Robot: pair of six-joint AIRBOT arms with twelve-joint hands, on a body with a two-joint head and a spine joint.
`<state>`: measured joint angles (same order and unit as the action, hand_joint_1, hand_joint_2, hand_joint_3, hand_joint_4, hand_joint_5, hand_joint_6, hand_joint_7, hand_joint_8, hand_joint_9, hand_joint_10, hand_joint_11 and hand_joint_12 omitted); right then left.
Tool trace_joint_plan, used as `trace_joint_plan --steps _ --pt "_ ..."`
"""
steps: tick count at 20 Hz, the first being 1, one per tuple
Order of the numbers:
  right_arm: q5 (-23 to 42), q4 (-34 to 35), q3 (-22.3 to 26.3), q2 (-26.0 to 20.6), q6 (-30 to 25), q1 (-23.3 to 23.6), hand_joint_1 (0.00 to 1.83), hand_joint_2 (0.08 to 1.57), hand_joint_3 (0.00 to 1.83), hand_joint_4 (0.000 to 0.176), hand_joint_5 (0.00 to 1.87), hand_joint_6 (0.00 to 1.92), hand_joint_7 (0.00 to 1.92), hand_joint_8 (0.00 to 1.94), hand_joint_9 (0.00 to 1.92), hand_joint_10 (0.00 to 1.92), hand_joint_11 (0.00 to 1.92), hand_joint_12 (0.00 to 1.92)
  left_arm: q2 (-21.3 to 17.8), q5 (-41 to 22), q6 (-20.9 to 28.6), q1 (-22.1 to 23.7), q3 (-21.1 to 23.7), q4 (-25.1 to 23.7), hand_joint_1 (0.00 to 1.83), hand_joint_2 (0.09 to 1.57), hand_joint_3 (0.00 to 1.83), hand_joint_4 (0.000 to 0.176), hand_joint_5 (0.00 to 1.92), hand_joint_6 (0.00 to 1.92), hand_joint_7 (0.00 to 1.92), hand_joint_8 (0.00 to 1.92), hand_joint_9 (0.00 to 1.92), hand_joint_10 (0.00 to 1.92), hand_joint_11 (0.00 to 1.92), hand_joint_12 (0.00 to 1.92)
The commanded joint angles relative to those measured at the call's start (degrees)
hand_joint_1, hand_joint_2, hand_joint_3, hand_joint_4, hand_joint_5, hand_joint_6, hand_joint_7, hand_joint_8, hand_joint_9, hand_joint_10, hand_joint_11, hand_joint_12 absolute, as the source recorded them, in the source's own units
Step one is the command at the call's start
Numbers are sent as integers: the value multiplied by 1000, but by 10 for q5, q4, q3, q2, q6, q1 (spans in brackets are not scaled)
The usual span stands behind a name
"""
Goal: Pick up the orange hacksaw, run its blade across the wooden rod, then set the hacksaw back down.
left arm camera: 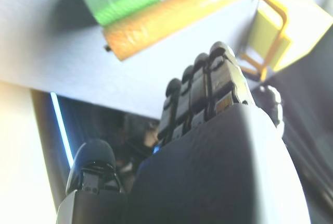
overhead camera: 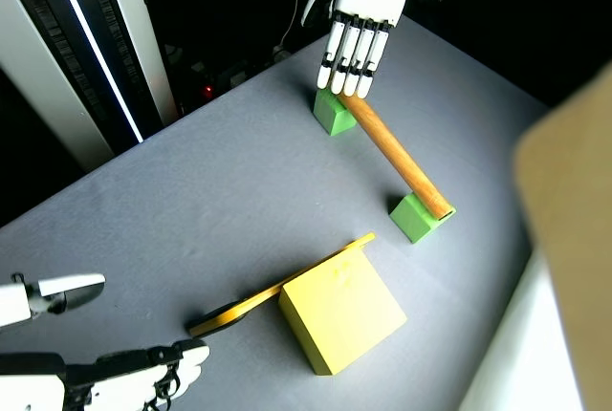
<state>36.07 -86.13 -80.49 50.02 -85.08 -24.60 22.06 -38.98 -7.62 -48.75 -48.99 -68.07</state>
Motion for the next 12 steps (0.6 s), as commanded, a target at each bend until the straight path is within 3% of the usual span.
trace_joint_plan --steps 1,8,10,12 --pt "12 43 -6 0 -1 3 1077 1146 0 0 167 1 123 3 149 3 0 793 1 -5 1 3 -4 23 0 1263 6 0 59 12 23 6 0 0 0 0" --pt "-20 46 -33 46 -42 -13 1098 1126 0 0 183 6 144 3 177 4 0 854 1 24 6 -3 -6 23 0 1271 5 0 45 6 12 3 0 0 0 0" --pt "-19 76 -33 54 -32 -26 1098 1126 0 0 183 6 144 3 177 4 0 854 1 24 7 -3 -4 23 0 1271 5 0 45 6 12 3 0 0 0 0" --pt "-15 165 -33 66 24 -50 1084 1149 0 0 173 9 119 4 159 1 0 766 1 17 7 -2 -2 27 0 1271 4 0 18 0 0 0 0 0 0 0"
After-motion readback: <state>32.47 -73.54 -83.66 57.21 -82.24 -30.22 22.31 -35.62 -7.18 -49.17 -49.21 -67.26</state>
